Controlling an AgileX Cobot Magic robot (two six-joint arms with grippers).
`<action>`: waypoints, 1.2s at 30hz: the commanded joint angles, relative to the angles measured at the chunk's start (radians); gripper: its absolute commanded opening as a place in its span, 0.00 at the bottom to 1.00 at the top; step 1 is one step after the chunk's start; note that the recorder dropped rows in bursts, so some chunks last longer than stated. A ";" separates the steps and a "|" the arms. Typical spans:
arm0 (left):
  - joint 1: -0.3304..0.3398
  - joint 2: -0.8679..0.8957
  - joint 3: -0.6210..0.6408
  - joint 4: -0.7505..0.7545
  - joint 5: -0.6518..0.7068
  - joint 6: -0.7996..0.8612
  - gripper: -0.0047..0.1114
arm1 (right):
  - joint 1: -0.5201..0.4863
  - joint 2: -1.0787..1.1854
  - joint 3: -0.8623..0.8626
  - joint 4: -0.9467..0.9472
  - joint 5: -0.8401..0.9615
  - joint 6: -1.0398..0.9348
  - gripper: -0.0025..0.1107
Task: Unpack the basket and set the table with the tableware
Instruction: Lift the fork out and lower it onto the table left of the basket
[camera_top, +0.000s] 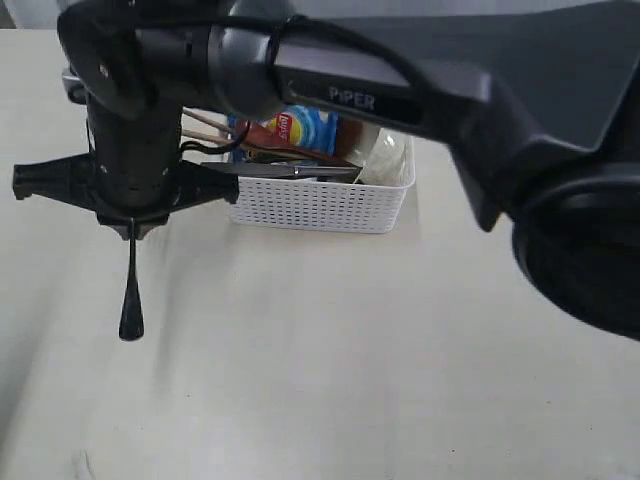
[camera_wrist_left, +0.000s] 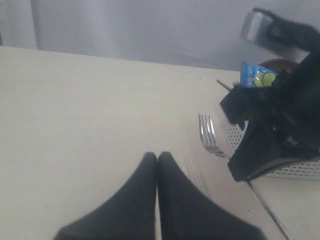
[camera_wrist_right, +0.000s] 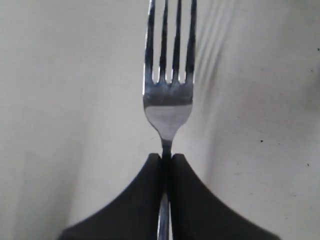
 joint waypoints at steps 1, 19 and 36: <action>0.001 -0.004 0.003 -0.003 -0.011 0.001 0.04 | 0.006 0.038 -0.003 -0.086 0.017 0.130 0.02; 0.001 -0.004 0.003 -0.003 -0.011 0.001 0.04 | 0.004 0.111 -0.003 -0.137 0.020 0.231 0.02; 0.001 -0.004 0.003 -0.003 -0.011 0.001 0.04 | 0.004 0.130 -0.003 -0.218 0.022 0.281 0.02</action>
